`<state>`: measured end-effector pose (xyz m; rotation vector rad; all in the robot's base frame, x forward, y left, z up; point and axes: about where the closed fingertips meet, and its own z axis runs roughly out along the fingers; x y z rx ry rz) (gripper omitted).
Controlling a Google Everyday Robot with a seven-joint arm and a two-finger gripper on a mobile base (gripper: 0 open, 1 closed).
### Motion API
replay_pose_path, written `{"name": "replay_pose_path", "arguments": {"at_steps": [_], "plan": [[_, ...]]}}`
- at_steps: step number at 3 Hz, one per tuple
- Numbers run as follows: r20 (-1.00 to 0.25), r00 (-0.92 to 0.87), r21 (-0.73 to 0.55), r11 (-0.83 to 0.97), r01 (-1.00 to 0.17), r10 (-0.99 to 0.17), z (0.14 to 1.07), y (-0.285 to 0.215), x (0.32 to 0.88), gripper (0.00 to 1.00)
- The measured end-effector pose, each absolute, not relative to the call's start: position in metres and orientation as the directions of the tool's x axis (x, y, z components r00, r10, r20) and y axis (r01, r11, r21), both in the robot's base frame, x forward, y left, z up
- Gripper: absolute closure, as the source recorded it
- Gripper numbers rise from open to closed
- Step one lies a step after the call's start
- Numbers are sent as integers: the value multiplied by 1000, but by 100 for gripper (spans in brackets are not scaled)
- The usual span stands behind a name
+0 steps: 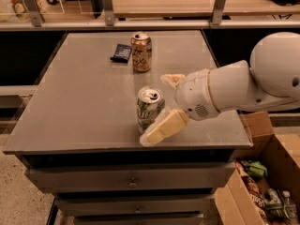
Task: Move 7up can near orange can
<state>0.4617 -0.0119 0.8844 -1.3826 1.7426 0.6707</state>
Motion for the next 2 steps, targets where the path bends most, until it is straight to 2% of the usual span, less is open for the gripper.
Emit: {"name": "replay_pose_path", "arguments": {"at_steps": [1,2], "plan": [[-844,-118,-26,260,-965,-524,866,4,467,0],[-856,-139,16,243,-970,-498,854,15,470,18]]}}
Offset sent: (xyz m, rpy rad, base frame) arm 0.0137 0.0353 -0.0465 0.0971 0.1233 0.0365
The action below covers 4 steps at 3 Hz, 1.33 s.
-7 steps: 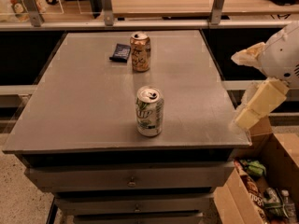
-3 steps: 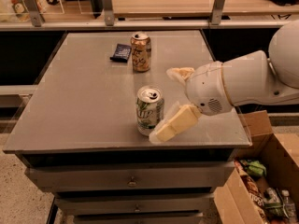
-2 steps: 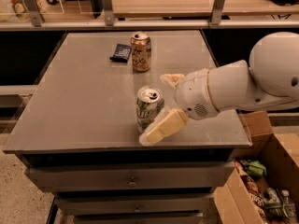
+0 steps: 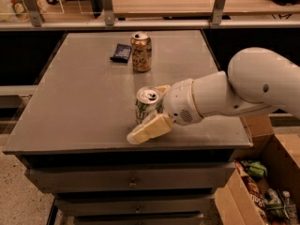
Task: Move 7up can near orange can
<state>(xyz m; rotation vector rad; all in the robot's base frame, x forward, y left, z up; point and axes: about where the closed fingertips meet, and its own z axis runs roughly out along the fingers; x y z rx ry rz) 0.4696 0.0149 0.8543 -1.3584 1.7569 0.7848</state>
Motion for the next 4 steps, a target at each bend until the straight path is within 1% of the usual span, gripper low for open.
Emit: {"name": "replay_pose_path", "arguments": {"at_steps": [2,3,4], "plan": [[-912,-176,118,174,-978,-371,853,14,477,64],[-929,-204,161,160,-974,-310,863,-2,488,88],[-938,-215,169,183,-968,-270,877,-22,510,100]]}}
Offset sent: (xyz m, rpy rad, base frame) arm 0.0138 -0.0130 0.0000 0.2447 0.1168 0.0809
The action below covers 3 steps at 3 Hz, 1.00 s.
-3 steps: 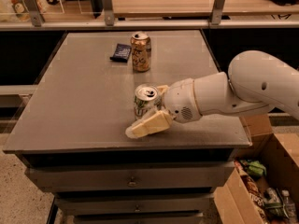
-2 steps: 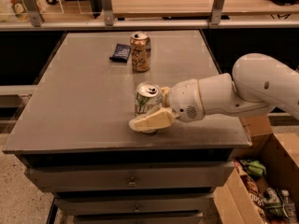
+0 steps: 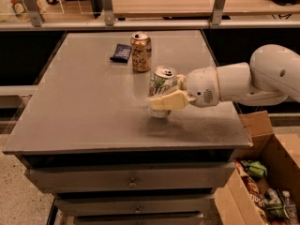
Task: Move 7up can near orange can
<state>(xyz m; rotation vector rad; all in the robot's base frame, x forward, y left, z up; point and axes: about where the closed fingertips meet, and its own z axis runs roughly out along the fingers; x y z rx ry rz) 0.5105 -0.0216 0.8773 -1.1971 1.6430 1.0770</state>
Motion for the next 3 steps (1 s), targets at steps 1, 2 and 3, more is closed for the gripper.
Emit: {"name": "replay_pose_path", "arguments": {"at_steps": [1,2,3], "plan": [[-944,-218,162,225,-961,-249,890,-42,536,100],[-946,-237,170,285,-943,-220,895,-56,564,100],[-950,-240,156,361,-920,-200,904,-64,599,100]]}}
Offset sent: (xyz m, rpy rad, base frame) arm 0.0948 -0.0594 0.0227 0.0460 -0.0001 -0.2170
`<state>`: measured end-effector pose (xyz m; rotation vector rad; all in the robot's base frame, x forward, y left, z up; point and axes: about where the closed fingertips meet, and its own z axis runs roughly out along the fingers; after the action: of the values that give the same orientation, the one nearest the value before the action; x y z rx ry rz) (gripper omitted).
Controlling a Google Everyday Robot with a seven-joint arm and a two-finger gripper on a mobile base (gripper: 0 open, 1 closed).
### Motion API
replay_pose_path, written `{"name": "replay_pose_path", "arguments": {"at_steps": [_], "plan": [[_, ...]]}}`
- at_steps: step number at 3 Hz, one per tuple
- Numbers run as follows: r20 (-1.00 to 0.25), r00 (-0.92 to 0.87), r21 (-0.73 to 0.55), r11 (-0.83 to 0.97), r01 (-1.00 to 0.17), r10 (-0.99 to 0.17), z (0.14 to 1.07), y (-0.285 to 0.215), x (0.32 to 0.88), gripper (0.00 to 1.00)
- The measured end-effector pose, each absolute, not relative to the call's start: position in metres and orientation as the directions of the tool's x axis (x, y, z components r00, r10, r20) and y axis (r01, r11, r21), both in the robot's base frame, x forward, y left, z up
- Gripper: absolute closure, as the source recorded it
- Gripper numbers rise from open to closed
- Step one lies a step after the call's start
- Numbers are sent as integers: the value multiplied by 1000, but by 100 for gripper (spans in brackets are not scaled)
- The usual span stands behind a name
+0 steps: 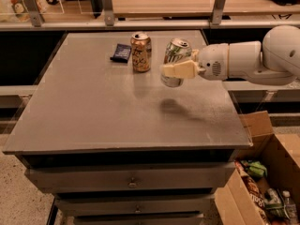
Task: Move 7up can near orange can
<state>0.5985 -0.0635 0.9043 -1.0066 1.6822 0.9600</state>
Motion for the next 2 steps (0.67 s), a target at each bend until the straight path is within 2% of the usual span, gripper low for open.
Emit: {"name": "replay_pose_path", "arguments": {"at_steps": [1,2], "plan": [[-952,-241,130,467,-875,-186,921,-61,626,100],[-952,-241,130,467,-875,-186,921,-61,626,100]]}}
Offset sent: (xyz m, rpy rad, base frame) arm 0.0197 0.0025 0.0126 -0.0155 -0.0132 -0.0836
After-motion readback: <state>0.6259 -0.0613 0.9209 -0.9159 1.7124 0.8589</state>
